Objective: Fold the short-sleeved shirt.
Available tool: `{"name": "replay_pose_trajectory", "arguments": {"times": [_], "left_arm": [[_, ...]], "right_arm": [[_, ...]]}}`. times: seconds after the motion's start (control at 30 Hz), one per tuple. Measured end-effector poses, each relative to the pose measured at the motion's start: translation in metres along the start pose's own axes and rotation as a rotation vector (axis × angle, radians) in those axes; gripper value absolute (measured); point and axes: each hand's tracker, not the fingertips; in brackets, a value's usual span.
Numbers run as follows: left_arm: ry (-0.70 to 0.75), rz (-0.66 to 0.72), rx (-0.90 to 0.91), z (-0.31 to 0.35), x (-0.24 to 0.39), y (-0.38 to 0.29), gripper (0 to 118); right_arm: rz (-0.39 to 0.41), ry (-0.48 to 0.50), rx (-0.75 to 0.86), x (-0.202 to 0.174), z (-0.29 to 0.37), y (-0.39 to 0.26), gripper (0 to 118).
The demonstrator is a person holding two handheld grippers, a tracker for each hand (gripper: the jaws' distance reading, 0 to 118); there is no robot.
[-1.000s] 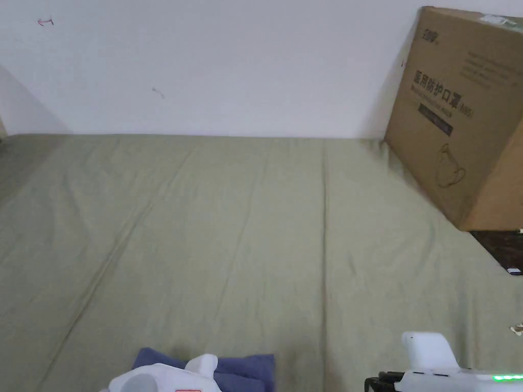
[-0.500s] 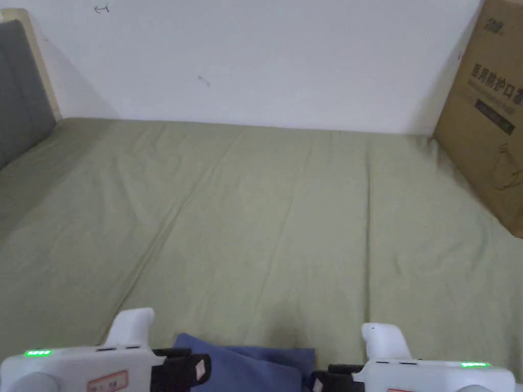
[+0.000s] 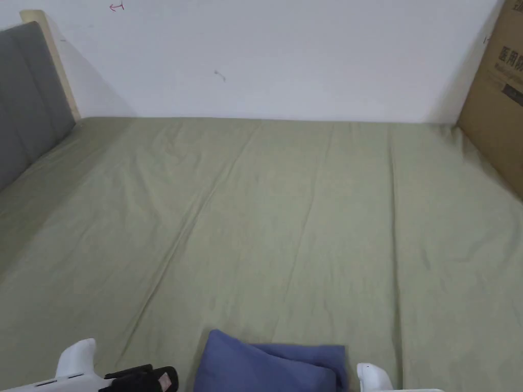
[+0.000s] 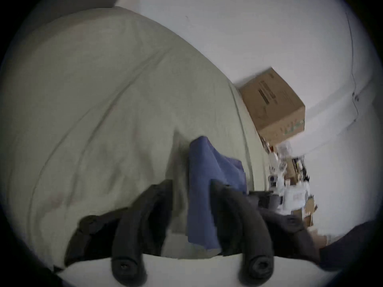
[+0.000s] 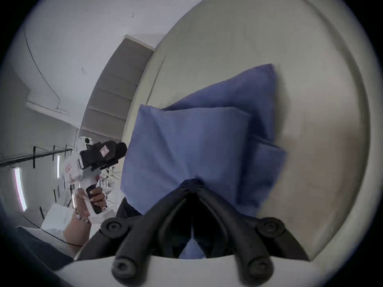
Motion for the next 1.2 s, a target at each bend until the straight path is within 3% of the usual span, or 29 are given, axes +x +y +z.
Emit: {"name": "replay_pose_trajectory", "arguments": {"times": [0.03, 0.1, 0.27, 0.33, 0.37, 0.4, 0.43, 0.5, 0.57, 0.6, 0.63, 0.67, 0.7, 0.73, 0.83, 1.03, 1.1, 1.2], "left_arm": [[-0.017, -0.027, -0.034, -0.006, 0.002, 0.001, 70], [-0.102, -0.054, -0.090, -0.020, 0.012, 0.002, 118], [-0.227, 0.005, -0.239, -0.073, 0.017, 0.005, 117], [-0.238, 0.088, -0.361, -0.105, 0.010, 0.003, 118], [-0.263, 0.199, -0.476, -0.111, -0.001, -0.001, 118], [-0.285, 0.256, -0.501, -0.117, -0.005, -0.007, 118], [-0.338, 0.237, -0.410, -0.117, -0.006, -0.002, 118], [-0.425, 0.264, -0.419, -0.124, -0.004, 0.002, 118], [-0.427, 0.282, -0.401, -0.127, -0.006, -0.001, 106], [-0.427, 0.282, -0.383, -0.127, -0.008, -0.003, 60], [-0.398, 0.281, -0.364, -0.130, -0.014, -0.003, 22], [-0.226, 0.242, -0.358, -0.135, -0.018, -0.007, 22], [-0.147, 0.214, -0.381, -0.137, -0.035, -0.016, 22], [-0.367, 0.314, -0.321, -0.132, -0.031, -0.016, 22], [-0.307, 0.256, -0.329, -0.127, -0.022, -0.013, 22], [-0.360, 0.153, -0.196, -0.079, 0.004, 0.002, 22], [-0.315, 0.081, -0.139, -0.055, 0.003, 0.021, 22], [-0.247, 0.022, -0.073, -0.019, -0.016, 0.061, 22]], "right_arm": [[-0.008, -0.001, 0.006, 0.004, 0.003, 0.000, 0], [-0.075, 0.035, 0.008, 0.012, 0.004, 0.001, 0], [-0.100, 0.054, 0.015, 0.013, 0.002, -0.007, 0], [-0.088, 0.055, 0.009, 0.013, 0.003, -0.008, 0], [-0.085, 0.057, 0.007, 0.015, 0.004, -0.008, 0], [-0.086, 0.060, 0.005, 0.015, 0.004, -0.010, 0], [-0.094, 0.066, 0.004, 0.017, 0.005, -0.011, 0], [-0.156, 0.095, 0.015, 0.021, 0.005, -0.014, 0], [-0.197, 0.120, 0.026, 0.025, 0.004, -0.018, 0], [-0.206, 0.127, 0.029, 0.027, 0.004, -0.019, 0], [-0.208, 0.130, 0.031, 0.028, 0.004, -0.020, 0], [-0.210, 0.131, 0.033, 0.028, 0.004, -0.020, 0], [-0.217, 0.142, 0.032, 0.028, 0.003, -0.019, 0], [-0.213, 0.103, 0.028, 0.027, 0.003, -0.019, 0], [-0.196, 0.104, 0.029, 0.018, 0.005, -0.019, 0], [-0.098, -0.045, 0.107, -0.017, 0.037, -0.024, 0], [-0.034, -0.124, 0.175, -0.033, 0.058, -0.027, 0], [-0.008, -0.116, 0.203, -0.044, 0.088, -0.027, 0]]}}
